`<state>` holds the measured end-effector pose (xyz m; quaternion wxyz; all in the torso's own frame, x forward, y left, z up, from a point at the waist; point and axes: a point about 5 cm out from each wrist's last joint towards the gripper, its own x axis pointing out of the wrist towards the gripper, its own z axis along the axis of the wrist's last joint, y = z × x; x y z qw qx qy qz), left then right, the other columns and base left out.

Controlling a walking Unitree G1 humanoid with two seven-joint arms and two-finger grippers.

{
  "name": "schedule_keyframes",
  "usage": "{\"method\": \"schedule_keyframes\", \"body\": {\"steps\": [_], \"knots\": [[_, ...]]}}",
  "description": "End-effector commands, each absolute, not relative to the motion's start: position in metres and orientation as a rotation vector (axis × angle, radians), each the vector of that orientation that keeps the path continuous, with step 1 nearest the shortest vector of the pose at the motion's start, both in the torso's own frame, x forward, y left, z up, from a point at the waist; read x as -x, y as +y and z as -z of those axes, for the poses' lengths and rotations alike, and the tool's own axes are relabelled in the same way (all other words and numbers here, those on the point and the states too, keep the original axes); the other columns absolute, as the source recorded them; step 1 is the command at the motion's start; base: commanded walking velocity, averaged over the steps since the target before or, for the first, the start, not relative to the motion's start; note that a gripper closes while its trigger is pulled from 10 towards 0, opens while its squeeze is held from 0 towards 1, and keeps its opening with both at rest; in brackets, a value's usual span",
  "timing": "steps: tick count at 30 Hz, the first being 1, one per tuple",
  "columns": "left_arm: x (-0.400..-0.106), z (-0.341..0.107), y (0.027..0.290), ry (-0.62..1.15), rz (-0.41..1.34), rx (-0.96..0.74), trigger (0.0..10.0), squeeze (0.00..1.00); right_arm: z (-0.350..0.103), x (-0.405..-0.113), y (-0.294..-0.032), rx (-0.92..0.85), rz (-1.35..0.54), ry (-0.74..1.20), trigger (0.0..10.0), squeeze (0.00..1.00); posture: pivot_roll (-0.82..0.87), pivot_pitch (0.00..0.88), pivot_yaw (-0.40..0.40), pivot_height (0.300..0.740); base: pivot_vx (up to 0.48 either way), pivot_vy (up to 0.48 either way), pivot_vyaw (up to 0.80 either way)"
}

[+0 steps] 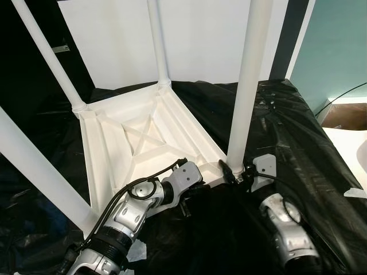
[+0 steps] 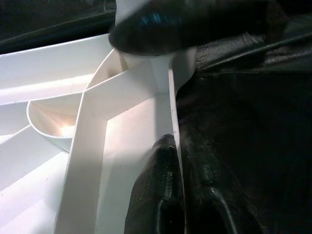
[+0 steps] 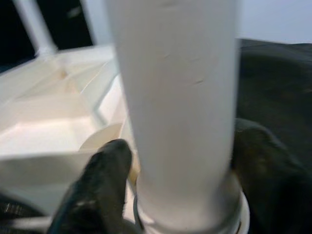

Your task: Building children table

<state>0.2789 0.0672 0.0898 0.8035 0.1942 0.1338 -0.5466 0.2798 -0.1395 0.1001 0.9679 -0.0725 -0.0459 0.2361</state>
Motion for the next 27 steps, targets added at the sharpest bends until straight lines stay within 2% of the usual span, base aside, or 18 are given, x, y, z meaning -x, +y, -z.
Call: {"method": "schedule_keyframes", "body": {"steps": [1,5,6,9,14,15,17,24,26,27], "knots": [[-0.257,-0.04,0.082,0.557,1.165,-0.431,10.0,0.0,-0.102,-0.286,-0.131,0.178,-0.582,-0.058,10.0,0.0,-0.01,0.0,0.047,0.74,0.0,0.0,0.0],[-0.257,-0.039,0.081,0.557,1.164,-0.429,10.0,0.0,-0.114,-0.294,-0.137,0.257,-0.673,-0.062,10.0,0.0,-0.02,0.0,0.043,0.74,0.0,0.0,0.0],[-0.257,-0.039,0.08,0.556,1.165,-0.429,10.0,0.0,-0.119,-0.3,-0.148,0.306,-0.753,-0.042,10.0,0.0,-0.03,0.0,0.043,0.74,0.0,0.0,0.0],[-0.258,-0.039,0.079,0.555,1.166,-0.43,10.0,0.0,-0.121,-0.303,-0.153,0.322,-0.778,-0.035,10.0,0.0,-0.03,0.0,0.043,0.74,0.0,0.0,0.0],[-0.262,-0.041,0.078,0.546,1.167,-0.436,10.0,0.0,-0.127,-0.307,-0.162,0.401,-0.941,0.029,10.0,0.0,-0.03,0.0,0.049,0.74,0.0,0.0,0.0],[-0.264,-0.042,0.078,0.544,1.166,-0.438,10.0,0.0,-0.128,-0.307,-0.166,0.418,-1.003,0.057,0.0,0.0,-0.03,0.0,0.052,0.74,0.0,0.0,0.0],[-0.264,-0.043,0.08,0.542,1.163,-0.441,10.0,0.0,-0.129,-0.306,-0.172,0.414,-1.076,0.104,0.0,0.0,-0.02,0.0,0.052,0.74,0.0,0.0,0.0],[-0.261,-0.041,0.083,0.551,1.16,-0.439,10.0,0.0,-0.125,-0.301,-0.175,0.374,-1.114,0.152,0.0,0.0,-0.02,0.0,0.053,0.74,0.0,0.0,0.0],[-0.259,-0.041,0.083,0.553,1.157,-0.435,10.0,0.0,-0.121,-0.298,-0.167,0.278,-1.03,0.091,0.0,0.0,0.0,0.0,0.045,0.74,0.0,0.0,0.0],[-0.259,-0.041,0.083,0.554,1.153,-0.431,10.0,0.0,-0.12,-0.297,-0.16,0.231,-0.915,0.009,0.0,0.0,0.0,0.0,0.046,0.74,0.0,0.0,0.0]]}}
